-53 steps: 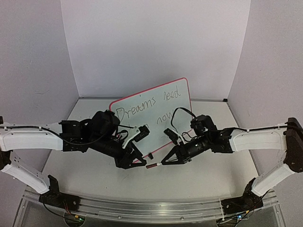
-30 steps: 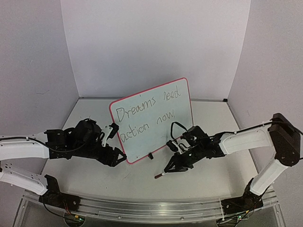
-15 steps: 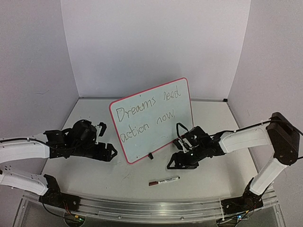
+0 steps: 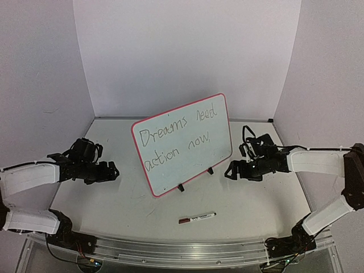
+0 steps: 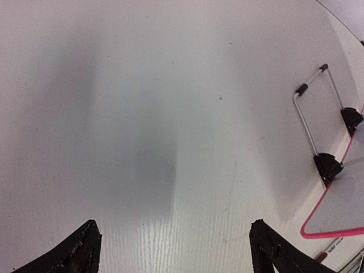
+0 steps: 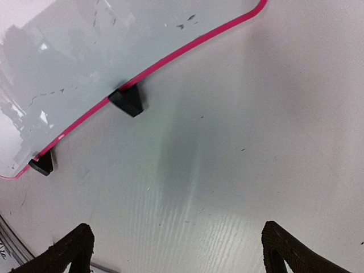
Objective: Write a sentence on the whiteboard
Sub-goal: Reset both arms
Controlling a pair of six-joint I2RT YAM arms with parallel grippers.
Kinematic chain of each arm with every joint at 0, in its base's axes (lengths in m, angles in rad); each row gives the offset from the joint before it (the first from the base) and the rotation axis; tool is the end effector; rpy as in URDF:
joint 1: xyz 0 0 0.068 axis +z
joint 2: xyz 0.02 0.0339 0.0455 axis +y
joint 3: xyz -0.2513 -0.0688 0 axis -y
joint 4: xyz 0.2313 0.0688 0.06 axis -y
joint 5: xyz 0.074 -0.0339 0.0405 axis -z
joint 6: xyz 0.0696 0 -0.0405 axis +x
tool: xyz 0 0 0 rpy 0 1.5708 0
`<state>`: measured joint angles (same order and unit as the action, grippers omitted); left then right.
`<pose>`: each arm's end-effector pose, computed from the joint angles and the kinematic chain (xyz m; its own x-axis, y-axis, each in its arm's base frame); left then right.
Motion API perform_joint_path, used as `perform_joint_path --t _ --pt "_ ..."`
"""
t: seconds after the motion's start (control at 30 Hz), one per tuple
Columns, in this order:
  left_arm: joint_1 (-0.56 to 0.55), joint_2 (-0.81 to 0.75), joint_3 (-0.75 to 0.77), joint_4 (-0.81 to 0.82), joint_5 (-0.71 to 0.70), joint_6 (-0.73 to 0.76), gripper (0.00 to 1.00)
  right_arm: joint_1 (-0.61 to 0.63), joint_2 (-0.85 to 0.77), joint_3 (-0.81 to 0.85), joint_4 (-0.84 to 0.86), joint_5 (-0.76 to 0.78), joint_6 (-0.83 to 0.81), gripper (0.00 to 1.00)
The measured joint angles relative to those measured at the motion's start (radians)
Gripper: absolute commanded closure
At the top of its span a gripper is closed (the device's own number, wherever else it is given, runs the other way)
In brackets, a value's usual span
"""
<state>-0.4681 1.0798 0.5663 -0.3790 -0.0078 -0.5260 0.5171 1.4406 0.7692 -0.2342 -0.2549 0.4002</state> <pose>0.1989 -0.0999 0.1619 -0.8253 -0.1453 -0.5457 0.0375 0.9501 -0.3098 0.2461 0.1601 0.1545 -0.8690 -0.0605 -0.4911 -0.2987 0.8554 0.4232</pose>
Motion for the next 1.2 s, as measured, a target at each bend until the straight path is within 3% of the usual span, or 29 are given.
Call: perform_joint_path --t 0.23,0.47,0.6,0.8,1.0,1.2 --pt "0.235 0.269 0.082 0.124 0.1 0.105 0.11 -0.277 -0.008 0.001 0.018 -0.022 -0.085 0.02" --pt "0.313 0.395 0.252 0.268 0.054 0.19 0.1 -0.469 -0.044 0.004 0.065 -0.012 -0.146 0.02" --pt "0.312 0.359 0.239 0.406 -0.03 0.252 0.09 -0.493 -0.18 -0.039 0.152 0.049 -0.18 0.02" --pt "0.313 0.254 0.023 0.727 -0.087 0.371 0.05 -0.493 -0.389 -0.221 0.39 0.147 -0.23 0.02" --pt "0.312 0.284 -0.061 0.842 -0.13 0.431 0.03 -0.493 -0.472 -0.453 0.559 0.231 -0.298 0.02" --pt "0.312 0.282 -0.108 0.916 -0.162 0.451 0.02 -0.493 -0.511 -0.518 0.65 0.271 -0.319 0.02"
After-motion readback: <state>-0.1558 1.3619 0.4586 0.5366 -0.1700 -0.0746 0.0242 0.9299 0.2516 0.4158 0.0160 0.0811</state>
